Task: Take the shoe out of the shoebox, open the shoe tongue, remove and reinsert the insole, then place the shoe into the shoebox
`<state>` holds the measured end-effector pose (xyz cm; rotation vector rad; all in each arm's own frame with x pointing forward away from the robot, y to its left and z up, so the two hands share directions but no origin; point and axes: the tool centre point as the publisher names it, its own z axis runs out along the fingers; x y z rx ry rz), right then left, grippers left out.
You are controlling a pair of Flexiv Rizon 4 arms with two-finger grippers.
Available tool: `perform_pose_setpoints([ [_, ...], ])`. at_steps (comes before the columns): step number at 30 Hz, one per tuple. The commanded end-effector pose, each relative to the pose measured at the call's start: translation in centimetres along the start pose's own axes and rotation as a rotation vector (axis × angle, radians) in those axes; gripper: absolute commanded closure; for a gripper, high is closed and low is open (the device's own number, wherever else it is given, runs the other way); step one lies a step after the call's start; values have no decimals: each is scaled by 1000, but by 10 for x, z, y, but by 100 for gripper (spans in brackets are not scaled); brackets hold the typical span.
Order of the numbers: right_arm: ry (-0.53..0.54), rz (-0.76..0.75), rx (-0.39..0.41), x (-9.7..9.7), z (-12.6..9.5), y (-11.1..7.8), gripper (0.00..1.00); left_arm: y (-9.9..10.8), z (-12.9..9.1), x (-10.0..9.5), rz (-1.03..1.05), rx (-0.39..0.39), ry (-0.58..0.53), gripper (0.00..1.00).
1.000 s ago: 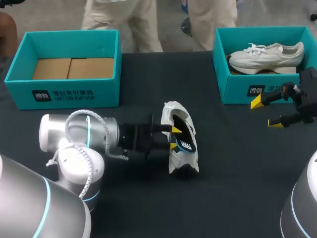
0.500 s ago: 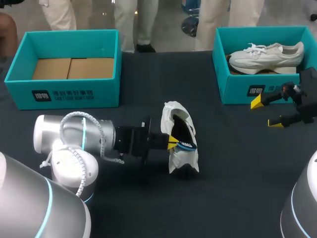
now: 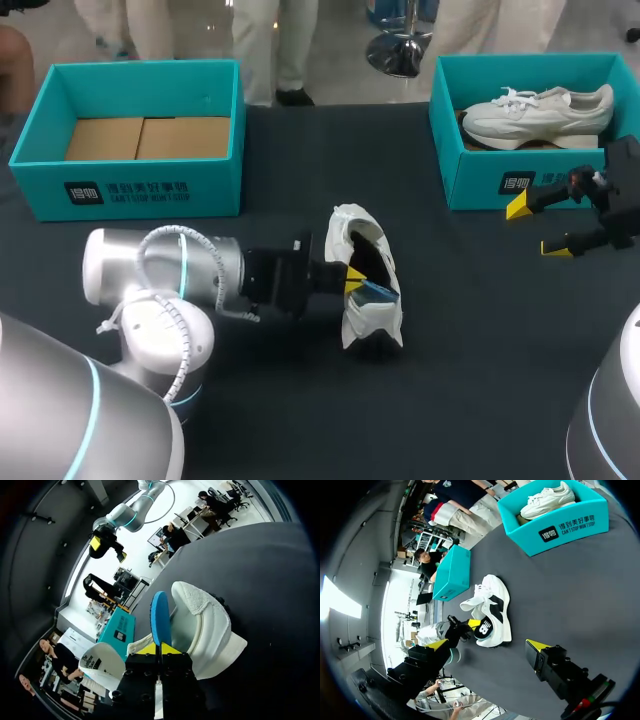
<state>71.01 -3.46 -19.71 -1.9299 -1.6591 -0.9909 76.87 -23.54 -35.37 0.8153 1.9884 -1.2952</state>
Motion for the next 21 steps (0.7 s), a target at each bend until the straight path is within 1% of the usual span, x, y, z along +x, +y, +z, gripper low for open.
perform_pose_setpoints([
  [1, -4, 2, 0, 0, 1, 0, 0, 0, 1, -3, -5, -7, 2, 88],
  [2, -4, 2, 0, 0, 1, 0, 0, -1, -1, -3, -7, -6, 2, 67],
  [3, -4, 2, 0, 0, 1, 0, 0, -3, -3, -3, -7, -6, 2, 57],
  [5, -4, 2, 0, 0, 1, 0, 0, -6, -8, -2, -8, -3, 1, 52],
  [8, -4, 2, 0, 0, 1, 0, 0, -12, -14, -1, -9, 5, 2, 54],
  [13, -4, 2, 0, 0, 1, 0, 0, -20, -18, 0, -6, 23, 7, 65],
  [15, -4, 2, 0, 0, 1, 0, 0, -23, -18, 1, -4, 33, 11, 69],
  [16, -4, 2, 0, 0, 1, 0, 0, -24, -17, 1, -3, 36, 14, 75],
  [19, -4, 2, 0, 0, 1, 0, 0, -26, -14, 4, -3, 44, 26, 76],
  [21, -4, 2, 0, 0, 1, 0, 0, -25, -10, 7, -5, 48, 36, 84],
])
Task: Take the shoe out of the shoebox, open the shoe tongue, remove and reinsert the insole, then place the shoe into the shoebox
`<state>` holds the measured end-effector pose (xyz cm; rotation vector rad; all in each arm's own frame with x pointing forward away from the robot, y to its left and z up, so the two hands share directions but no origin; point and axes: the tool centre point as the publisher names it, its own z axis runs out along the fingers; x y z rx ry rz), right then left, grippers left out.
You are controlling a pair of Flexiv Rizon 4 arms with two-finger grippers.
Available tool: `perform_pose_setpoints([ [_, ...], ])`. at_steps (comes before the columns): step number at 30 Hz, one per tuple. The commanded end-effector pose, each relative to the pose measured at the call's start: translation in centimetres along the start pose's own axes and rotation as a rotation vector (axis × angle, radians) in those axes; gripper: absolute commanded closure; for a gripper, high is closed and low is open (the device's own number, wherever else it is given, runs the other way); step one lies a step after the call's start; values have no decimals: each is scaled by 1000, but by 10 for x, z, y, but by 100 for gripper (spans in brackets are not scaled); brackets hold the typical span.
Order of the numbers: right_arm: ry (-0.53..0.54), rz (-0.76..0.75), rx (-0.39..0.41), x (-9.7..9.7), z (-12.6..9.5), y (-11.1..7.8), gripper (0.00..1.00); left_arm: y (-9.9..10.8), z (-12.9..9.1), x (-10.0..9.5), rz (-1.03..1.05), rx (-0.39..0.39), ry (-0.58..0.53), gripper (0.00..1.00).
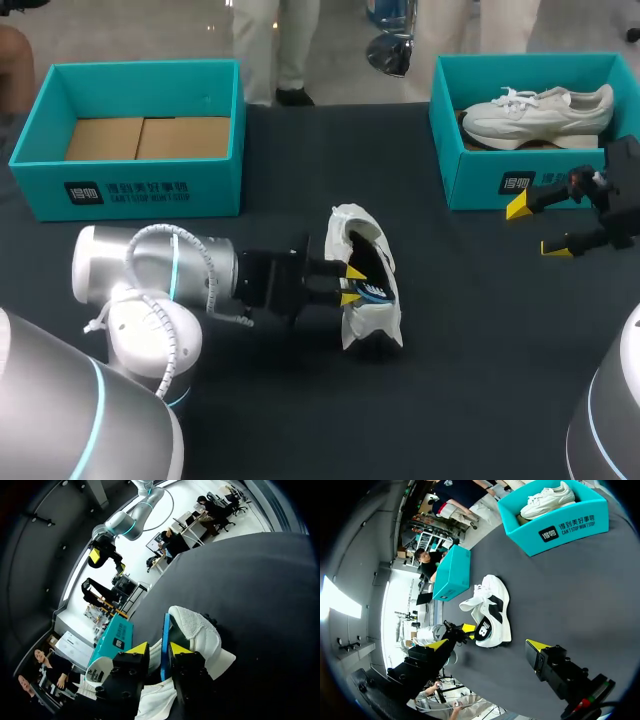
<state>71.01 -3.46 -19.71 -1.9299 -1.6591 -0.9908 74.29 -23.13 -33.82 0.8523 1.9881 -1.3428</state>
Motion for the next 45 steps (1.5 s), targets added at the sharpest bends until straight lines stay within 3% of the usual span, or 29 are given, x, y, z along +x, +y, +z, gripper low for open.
perform_pose_setpoints([
  [1, -4, 2, 0, 0, 1, 0, 0, 2, 4, 3, 0, 4, 13, 100],
  [19, -4, 2, 0, 0, 1, 0, 0, 22, 8, 2, 11, -33, 34, 100],
  [23, -4, 2, 0, 0, 1, 0, 0, 15, 6, 0, 8, -19, 25, 90],
  [26, -4, 2, 0, 0, 1, 0, 0, 11, 1, -2, 8, -14, 20, 65],
  [28, -4, 2, 0, 0, 1, 0, 0, 10, -2, -4, 11, -13, 16, 60],
  [33, -4, 2, 0, 0, 1, 0, 0, 10, -9, -7, 21, -20, 18, 71],
  [40, -4, 2, 0, 0, 1, 0, 0, 12, -8, -3, 22, -21, 34, 100],
  [45, -4, 2, 0, 0, 1, 0, 0, 5, -3, -1, 11, -3, 36, 100],
])
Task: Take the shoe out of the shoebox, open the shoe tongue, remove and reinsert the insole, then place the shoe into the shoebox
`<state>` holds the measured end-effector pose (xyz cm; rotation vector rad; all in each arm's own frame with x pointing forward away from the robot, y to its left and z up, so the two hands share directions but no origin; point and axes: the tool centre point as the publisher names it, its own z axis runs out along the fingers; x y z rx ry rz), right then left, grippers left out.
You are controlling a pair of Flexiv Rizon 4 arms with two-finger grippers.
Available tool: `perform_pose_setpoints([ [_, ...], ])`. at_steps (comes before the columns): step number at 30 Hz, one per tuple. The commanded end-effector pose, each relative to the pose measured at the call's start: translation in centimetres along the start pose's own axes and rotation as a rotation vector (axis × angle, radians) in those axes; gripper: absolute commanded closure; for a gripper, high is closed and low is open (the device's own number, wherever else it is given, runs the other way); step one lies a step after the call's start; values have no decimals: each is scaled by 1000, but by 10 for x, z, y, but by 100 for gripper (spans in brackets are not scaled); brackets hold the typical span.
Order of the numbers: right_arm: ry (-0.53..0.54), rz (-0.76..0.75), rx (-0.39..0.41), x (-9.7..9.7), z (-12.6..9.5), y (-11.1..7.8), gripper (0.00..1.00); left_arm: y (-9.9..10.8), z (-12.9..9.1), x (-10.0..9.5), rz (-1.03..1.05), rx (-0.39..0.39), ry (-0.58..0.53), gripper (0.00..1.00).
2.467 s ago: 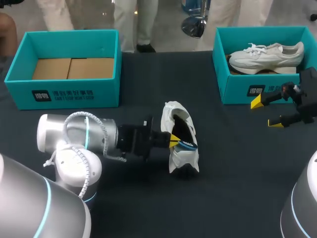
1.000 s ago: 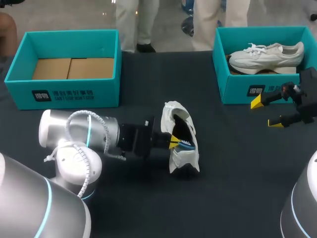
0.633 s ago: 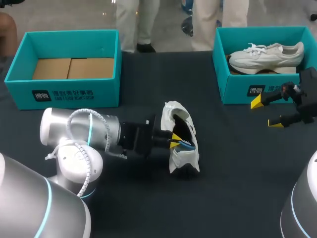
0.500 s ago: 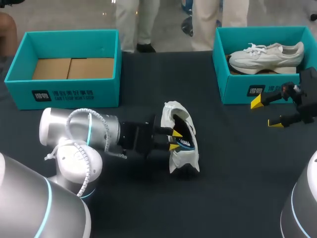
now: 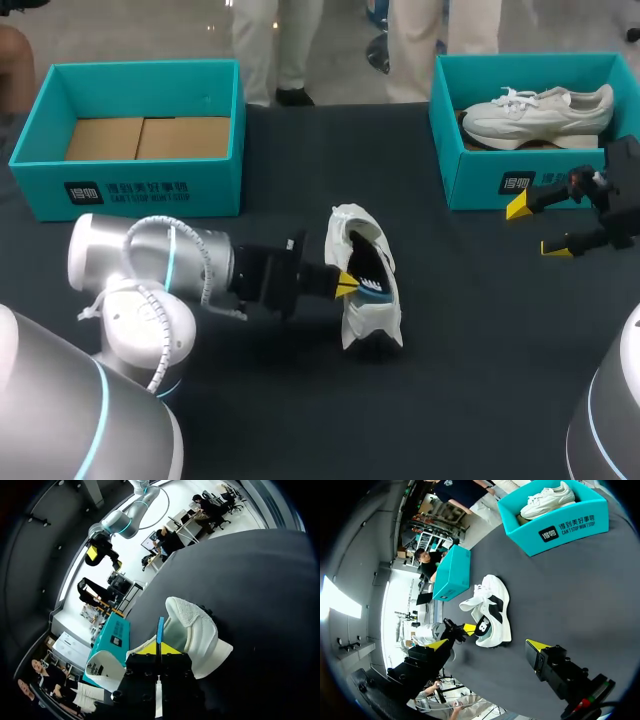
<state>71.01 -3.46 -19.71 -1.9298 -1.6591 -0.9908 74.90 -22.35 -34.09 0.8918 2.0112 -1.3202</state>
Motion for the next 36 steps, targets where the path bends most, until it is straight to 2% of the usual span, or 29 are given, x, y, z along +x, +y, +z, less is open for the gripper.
perform_pose_setpoints([
  [1, -4, 2, 0, 0, 1, 0, 0, -5, 4, 0, -6, 9, 1, 100],
  [10, -4, 2, 0, 0, 1, 0, 0, -6, 12, 6, -18, 16, 37, 100],
  [19, -4, 2, 0, 0, 1, 0, 0, -10, 2, 4, -15, 21, 65, 99],
  [20, -4, 2, 0, 0, 1, 0, 0, -12, 1, 3, -14, 22, 65, 75],
  [21, -4, 2, 0, 0, 1, 0, 0, -13, 0, 1, -10, 25, 65, 56],
  [23, -4, 2, 0, 0, 1, 0, 0, -15, -2, 0, -1, 28, 69, 51],
  [28, -4, 2, 0, 0, 1, 0, 0, -15, -3, -1, 6, 34, 83, 54],
  [31, -4, 2, 0, 0, 1, 0, 0, -17, -4, -2, 6, 41, 95, 60],
  [32, -4, 2, 0, 0, 1, 0, 0, -18, -5, -3, 6, 42, 97, 70],
  [33, -4, 2, 0, 0, 1, 0, 0, -19, -6, -4, 10, 47, 104, 73],
  [36, -4, 2, 0, 0, 1, 0, 0, -21, -9, -8, 39, 62, 139, 100],
])
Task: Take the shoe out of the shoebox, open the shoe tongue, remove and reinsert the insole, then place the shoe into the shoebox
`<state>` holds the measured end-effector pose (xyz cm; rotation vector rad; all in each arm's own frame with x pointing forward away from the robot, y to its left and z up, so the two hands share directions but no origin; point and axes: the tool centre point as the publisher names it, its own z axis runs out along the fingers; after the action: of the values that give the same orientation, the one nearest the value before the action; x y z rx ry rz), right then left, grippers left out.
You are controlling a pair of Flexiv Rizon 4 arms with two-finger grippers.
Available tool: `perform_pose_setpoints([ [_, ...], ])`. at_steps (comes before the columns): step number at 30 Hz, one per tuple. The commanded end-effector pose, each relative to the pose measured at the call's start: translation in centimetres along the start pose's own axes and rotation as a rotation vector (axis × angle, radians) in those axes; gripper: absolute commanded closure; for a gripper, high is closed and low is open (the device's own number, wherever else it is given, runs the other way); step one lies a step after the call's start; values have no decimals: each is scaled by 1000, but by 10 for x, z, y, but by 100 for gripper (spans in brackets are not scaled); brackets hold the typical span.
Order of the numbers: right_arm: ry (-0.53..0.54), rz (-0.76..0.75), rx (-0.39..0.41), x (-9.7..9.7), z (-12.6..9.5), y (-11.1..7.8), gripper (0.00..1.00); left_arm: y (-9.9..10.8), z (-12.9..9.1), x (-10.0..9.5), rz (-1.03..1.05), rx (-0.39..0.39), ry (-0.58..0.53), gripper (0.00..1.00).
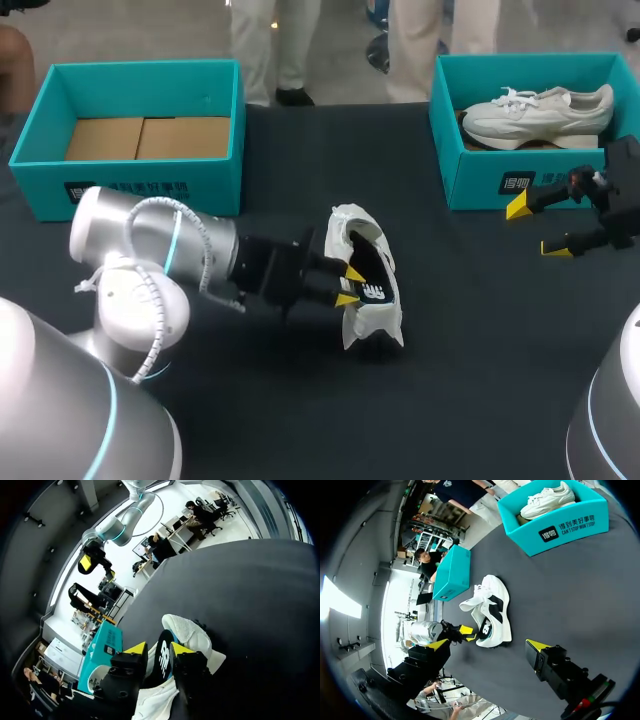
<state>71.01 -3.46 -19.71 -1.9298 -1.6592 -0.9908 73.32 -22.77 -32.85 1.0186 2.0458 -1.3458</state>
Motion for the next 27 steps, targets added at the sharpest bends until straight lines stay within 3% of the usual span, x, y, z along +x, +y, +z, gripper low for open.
perform_pose_setpoints([
  [1, -4, 2, -1, 0, 1, 0, 0, -1, -9, -7, 31, 18, 58, 100],
  [11, -4, 2, -1, 0, 1, 0, 0, 7, -26, -13, 184, 100, 256, 100],
  [27, -4, 2, -1, 0, 1, 0, 0, 4, -25, -13, 419, 221, 496, 100],
])
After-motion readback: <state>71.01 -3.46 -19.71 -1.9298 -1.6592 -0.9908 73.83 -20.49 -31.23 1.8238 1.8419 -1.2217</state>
